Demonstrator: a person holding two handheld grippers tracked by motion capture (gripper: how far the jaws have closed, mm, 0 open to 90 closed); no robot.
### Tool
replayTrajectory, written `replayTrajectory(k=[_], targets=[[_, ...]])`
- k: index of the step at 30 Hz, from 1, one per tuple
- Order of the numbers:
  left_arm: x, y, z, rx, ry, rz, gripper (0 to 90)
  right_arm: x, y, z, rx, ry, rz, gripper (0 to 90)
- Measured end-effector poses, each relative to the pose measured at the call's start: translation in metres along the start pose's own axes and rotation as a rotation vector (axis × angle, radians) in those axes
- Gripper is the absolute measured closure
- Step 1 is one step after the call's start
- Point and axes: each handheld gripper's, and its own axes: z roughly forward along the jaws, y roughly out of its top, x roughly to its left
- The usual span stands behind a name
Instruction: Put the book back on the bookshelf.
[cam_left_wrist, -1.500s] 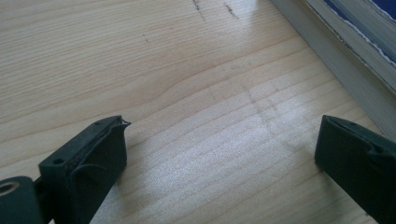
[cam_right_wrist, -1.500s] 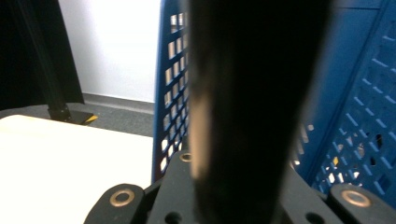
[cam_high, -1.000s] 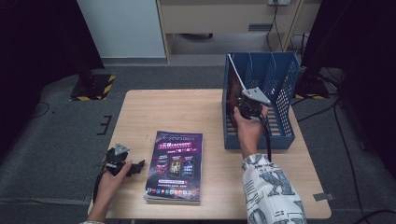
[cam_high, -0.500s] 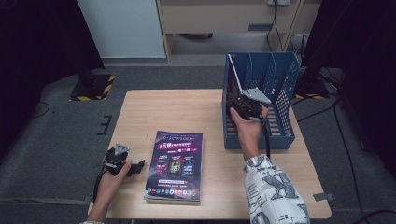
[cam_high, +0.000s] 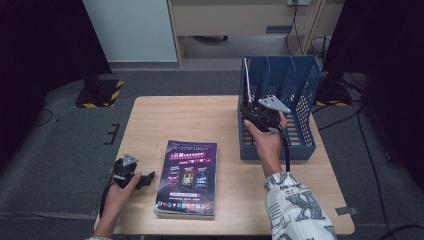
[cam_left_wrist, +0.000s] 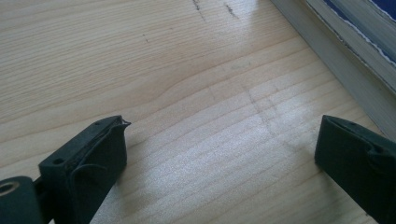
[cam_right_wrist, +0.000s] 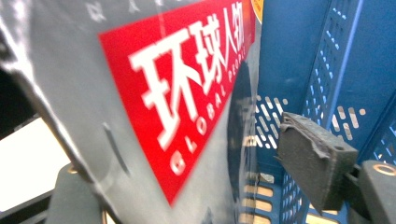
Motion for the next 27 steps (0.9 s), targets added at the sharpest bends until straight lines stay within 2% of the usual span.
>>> replayTrajectory(k=[11,18,27], targets=[[0.000,0.000,0.000,0.000,0.000,0.000,1.5,0.003,-0.001,-0.010,0.017,0.031,-0.009,20.0],[0.000,0.000,0.000,-0.003,0.001,-0.004,1.5,0.006,-0.006,-0.019,0.050,0.063,-0.020,16.2],[0.000,0.000,0.000,0.002,0.000,-0.005,1.0,0.006,-0.012,-0.033,0.037,0.106,-0.025,14.1]])
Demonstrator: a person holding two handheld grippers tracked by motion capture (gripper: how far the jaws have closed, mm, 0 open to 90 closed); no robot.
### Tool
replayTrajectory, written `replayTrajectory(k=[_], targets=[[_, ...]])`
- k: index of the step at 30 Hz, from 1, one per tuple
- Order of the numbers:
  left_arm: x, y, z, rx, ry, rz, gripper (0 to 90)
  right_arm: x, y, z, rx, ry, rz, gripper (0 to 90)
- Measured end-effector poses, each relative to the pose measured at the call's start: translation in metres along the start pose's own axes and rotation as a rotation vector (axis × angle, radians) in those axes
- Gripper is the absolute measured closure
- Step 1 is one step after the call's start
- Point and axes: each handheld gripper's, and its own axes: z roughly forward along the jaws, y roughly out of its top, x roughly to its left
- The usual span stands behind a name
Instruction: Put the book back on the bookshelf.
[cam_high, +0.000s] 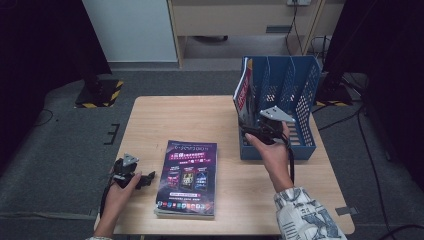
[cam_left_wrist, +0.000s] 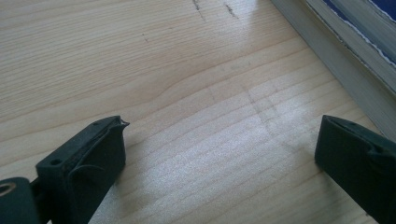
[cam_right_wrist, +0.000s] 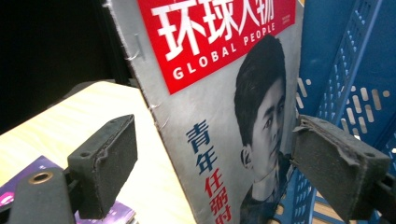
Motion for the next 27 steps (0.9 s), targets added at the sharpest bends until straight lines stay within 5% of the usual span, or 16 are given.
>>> replayTrajectory(k=[11,27], targets=[[-0.001,-0.001,-0.001,0.000,-0.003,-0.002,0.5,0.014,-0.019,-0.012,0.018,0.075,-0.009,11.1],[-0.001,-0.002,-0.001,0.002,-0.018,0.012,0.0,0.058,-0.067,-0.031,0.080,0.140,-0.147,9.8]])
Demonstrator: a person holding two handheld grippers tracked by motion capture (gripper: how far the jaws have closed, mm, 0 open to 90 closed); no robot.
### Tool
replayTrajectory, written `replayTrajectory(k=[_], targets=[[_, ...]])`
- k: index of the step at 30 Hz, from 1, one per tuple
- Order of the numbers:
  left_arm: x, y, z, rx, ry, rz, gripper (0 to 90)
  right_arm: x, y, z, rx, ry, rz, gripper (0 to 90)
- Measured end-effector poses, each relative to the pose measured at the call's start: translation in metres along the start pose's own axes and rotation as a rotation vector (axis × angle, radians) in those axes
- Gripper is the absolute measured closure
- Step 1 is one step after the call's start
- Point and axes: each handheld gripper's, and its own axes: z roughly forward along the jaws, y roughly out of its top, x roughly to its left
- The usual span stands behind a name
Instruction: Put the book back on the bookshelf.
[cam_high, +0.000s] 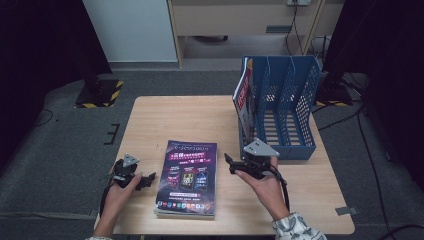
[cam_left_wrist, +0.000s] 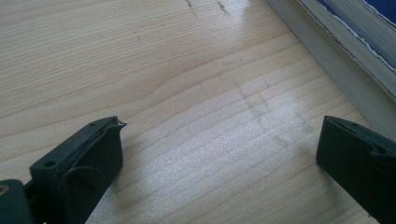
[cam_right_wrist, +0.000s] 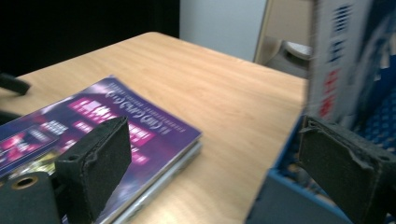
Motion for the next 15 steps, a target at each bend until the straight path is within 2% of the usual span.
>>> replayTrajectory(k=[5,8,15], targets=[[-0.001,0.000,-0.001,0.000,-0.004,0.004,0.9,0.019,-0.005,0.000,0.007,0.041,-0.031,9.7],[0.000,0.001,-0.002,0.007,0.000,0.004,4.0,0.029,-0.010,0.003,0.029,0.074,-0.067,8.6],[-0.004,0.009,-0.016,-0.057,-0.007,-0.014,8.8,0.046,-0.024,0.017,0.089,0.137,-0.094,15.6]])
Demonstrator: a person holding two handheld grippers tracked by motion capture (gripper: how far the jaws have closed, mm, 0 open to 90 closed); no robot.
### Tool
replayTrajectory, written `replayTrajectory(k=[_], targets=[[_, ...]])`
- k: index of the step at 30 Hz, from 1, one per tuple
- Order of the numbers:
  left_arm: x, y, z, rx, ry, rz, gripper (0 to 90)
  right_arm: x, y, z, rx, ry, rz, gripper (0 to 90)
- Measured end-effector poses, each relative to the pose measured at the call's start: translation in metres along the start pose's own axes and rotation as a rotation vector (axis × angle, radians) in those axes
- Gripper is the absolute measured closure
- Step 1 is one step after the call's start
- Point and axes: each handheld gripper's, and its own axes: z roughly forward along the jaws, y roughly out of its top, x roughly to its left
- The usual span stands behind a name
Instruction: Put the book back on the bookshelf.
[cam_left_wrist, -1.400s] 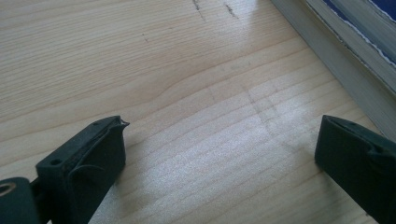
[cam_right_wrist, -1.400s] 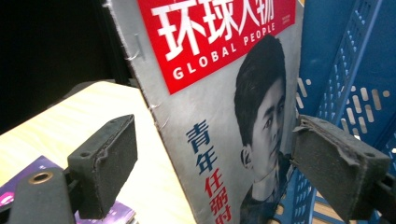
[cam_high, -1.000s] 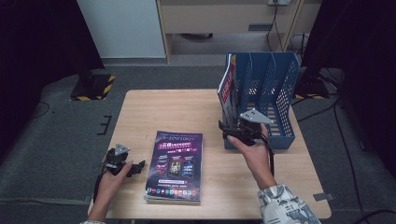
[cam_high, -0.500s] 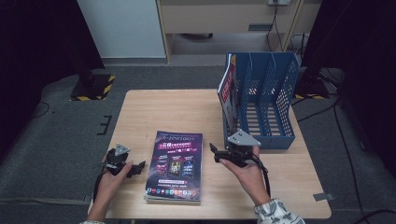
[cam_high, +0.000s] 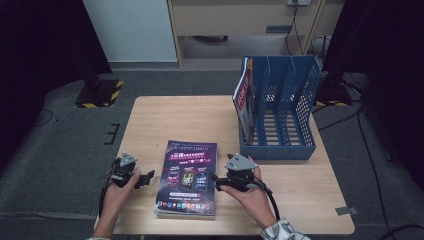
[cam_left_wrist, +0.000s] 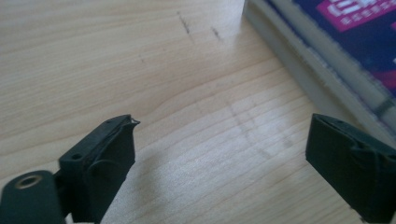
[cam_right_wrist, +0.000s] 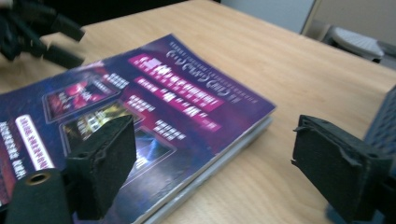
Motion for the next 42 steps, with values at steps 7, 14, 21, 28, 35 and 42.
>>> replayTrajectory(k=[7,14,21,28,35,42], targets=[[-0.014,0.011,-0.012,-0.039,-0.035,0.020,17.4,0.011,-0.006,0.010,0.032,0.044,-0.012,26.1],[-0.032,0.021,-0.019,-0.079,-0.055,0.072,22.7,0.009,-0.009,0.013,0.037,0.076,0.012,30.6],[-0.049,0.024,-0.016,-0.069,-0.109,0.109,34.7,0.005,-0.010,0.012,0.036,0.092,0.032,32.7],[-0.057,0.022,-0.009,-0.044,-0.158,0.111,48.5,0.005,-0.011,0.013,0.045,0.097,0.045,28.7],[-0.057,0.020,-0.004,-0.017,-0.193,0.097,55.6,0.003,-0.012,0.013,0.056,0.104,0.054,26.1],[-0.057,0.019,-0.003,-0.021,-0.201,0.095,56.1,0.004,-0.015,0.016,0.076,0.118,0.066,23.3]])
